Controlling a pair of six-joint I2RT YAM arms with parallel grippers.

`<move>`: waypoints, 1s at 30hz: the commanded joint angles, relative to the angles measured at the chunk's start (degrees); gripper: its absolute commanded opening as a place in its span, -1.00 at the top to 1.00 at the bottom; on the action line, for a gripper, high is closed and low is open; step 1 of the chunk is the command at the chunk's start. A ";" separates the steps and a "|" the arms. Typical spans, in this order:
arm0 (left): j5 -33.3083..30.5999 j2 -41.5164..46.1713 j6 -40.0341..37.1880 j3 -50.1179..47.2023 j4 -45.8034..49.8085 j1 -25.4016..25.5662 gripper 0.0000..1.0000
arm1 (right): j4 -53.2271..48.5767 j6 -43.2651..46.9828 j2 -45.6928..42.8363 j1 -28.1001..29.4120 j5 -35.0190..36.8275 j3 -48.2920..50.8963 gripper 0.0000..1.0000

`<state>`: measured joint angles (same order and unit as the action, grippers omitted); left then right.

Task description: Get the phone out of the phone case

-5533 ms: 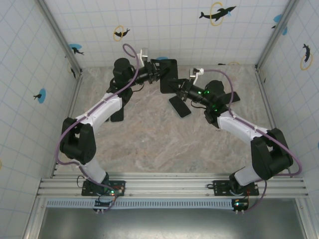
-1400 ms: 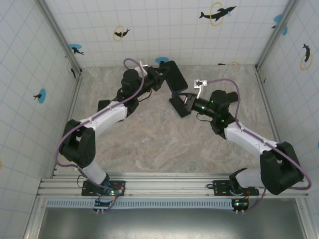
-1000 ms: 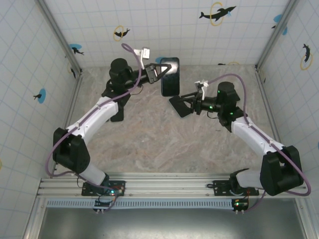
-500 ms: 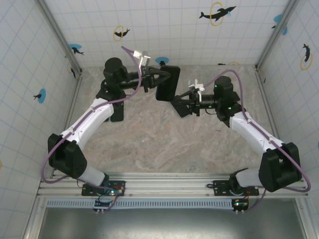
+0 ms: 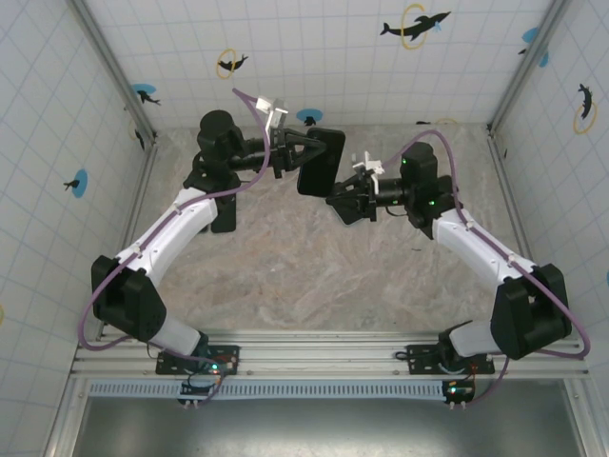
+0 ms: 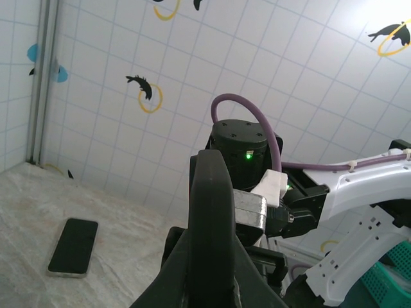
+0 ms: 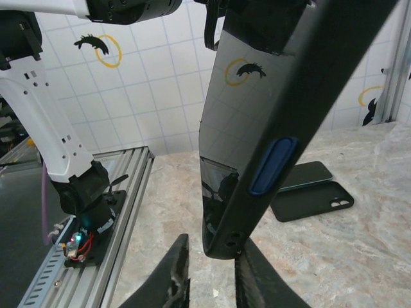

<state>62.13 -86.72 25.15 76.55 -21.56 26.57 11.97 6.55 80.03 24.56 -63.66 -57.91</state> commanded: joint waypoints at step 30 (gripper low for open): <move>3.50 -0.24 6.84 1.85 -8.89 -1.03 1.00 | -4.50 6.26 1.71 1.08 -2.07 -5.04 0.60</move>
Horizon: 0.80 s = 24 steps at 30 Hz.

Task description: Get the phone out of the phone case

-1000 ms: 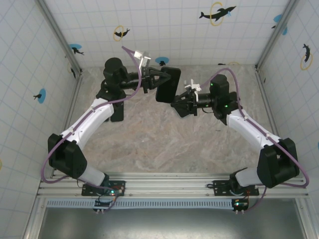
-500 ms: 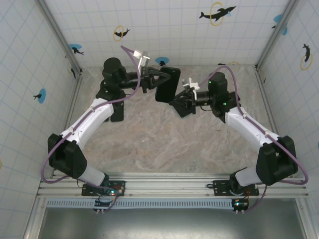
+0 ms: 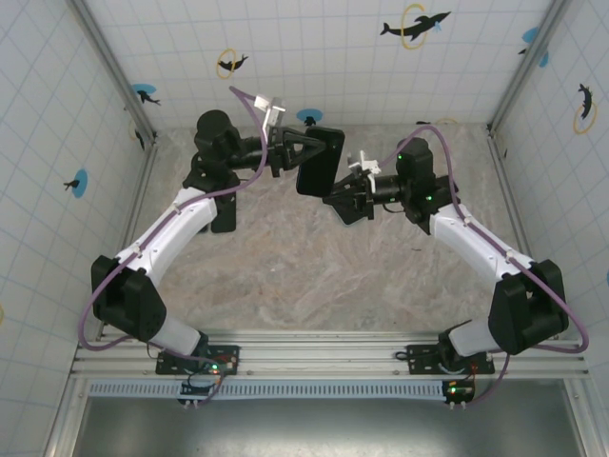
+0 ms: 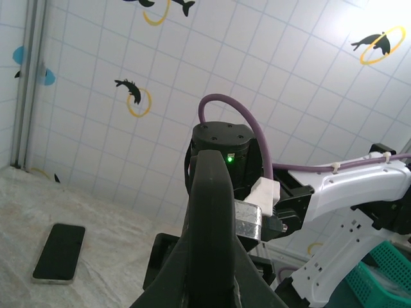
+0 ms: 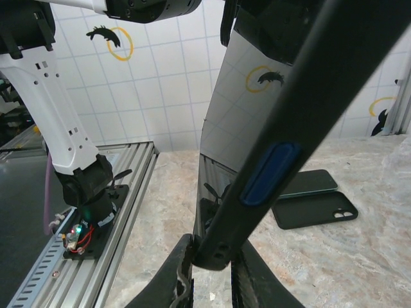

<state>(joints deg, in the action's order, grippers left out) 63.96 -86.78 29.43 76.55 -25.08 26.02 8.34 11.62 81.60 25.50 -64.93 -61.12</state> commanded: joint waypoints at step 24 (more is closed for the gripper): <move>2.66 -1.59 8.07 2.88 -6.39 -0.27 1.00 | -2.47 4.56 0.59 0.30 2.12 -3.31 0.72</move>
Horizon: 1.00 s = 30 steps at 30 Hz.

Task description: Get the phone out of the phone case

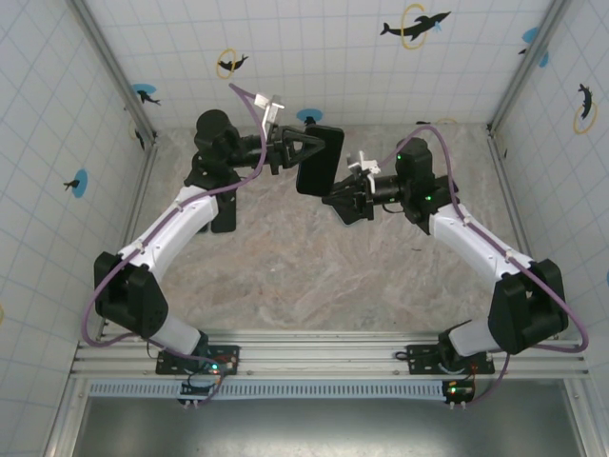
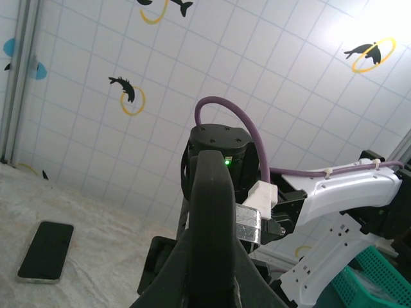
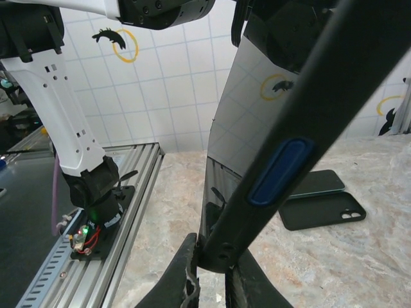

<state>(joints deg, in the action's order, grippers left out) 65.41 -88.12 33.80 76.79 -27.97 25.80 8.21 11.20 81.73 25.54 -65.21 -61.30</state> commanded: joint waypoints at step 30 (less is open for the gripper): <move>-12.69 -0.46 13.91 3.67 -0.91 4.10 1.00 | 31.96 -21.35 -8.95 1.05 16.13 9.21 0.59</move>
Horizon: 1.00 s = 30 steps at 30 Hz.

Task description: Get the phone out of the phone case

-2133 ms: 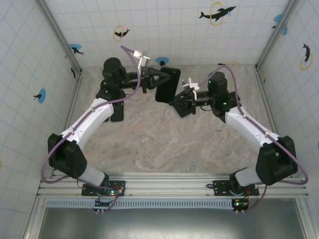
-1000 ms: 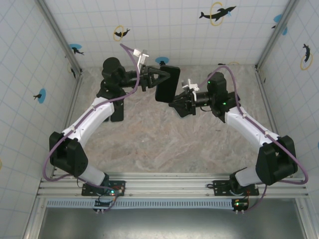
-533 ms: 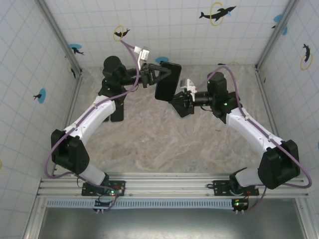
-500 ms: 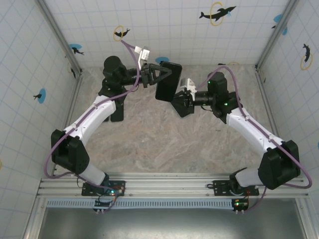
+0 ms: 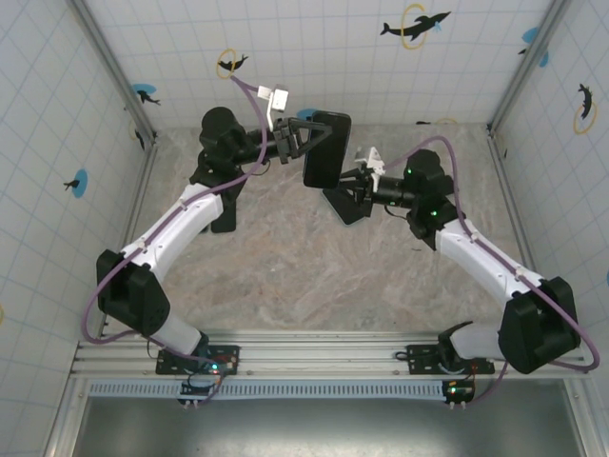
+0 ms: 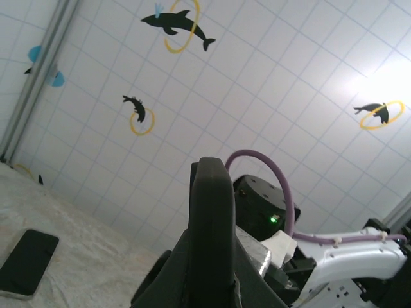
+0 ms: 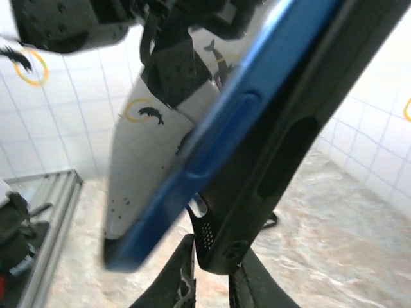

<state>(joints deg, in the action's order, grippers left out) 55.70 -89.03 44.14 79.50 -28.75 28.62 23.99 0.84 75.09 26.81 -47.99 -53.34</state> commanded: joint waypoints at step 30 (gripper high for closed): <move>-41.08 7.20 35.89 -20.58 -8.37 5.69 1.00 | 39.20 -76.84 -0.44 12.16 40.70 11.53 0.29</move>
<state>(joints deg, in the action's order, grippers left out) 19.75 -81.71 78.35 60.40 -39.09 33.54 54.63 -69.12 75.42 36.77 -13.54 -41.80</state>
